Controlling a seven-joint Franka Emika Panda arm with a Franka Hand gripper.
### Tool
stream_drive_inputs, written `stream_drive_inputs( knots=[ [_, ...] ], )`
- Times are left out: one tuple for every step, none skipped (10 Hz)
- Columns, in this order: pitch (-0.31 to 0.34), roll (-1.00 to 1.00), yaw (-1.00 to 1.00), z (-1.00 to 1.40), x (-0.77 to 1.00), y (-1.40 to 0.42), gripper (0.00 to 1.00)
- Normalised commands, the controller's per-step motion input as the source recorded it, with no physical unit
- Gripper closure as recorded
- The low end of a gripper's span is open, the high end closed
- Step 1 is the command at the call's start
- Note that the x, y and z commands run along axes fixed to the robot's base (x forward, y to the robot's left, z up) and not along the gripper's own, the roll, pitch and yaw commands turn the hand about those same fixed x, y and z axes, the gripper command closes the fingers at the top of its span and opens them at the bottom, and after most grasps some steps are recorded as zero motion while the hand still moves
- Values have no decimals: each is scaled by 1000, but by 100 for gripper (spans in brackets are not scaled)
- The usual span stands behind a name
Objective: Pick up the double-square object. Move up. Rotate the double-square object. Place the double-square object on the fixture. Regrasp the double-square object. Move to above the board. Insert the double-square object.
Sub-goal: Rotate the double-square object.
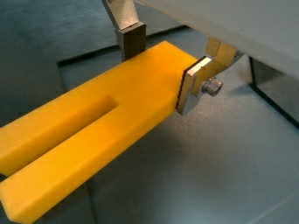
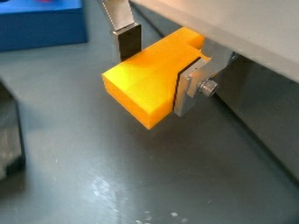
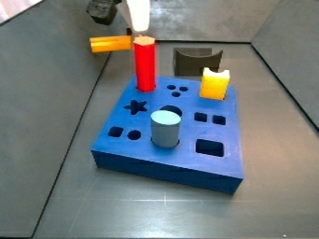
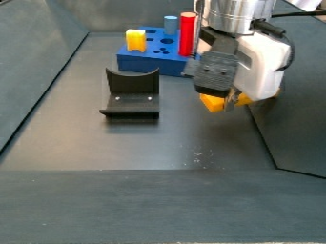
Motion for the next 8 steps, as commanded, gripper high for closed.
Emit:
stream_drive_inputs(
  knots=[
    [-2, -10, -1000, -15, 9, 22, 100],
    [-2, -10, -1000, -15, 9, 22, 100],
    [-2, -11, -1000, -15, 9, 22, 100],
    [-2, -11, -1000, -15, 9, 22, 100],
    [-2, -12, -1000, -15, 9, 22, 100],
    [-2, -12, -1000, -15, 9, 22, 100],
    [-2, -13, -1000, -15, 9, 22, 100],
    [-2, -14, -1000, -15, 9, 21, 100]
  ],
)
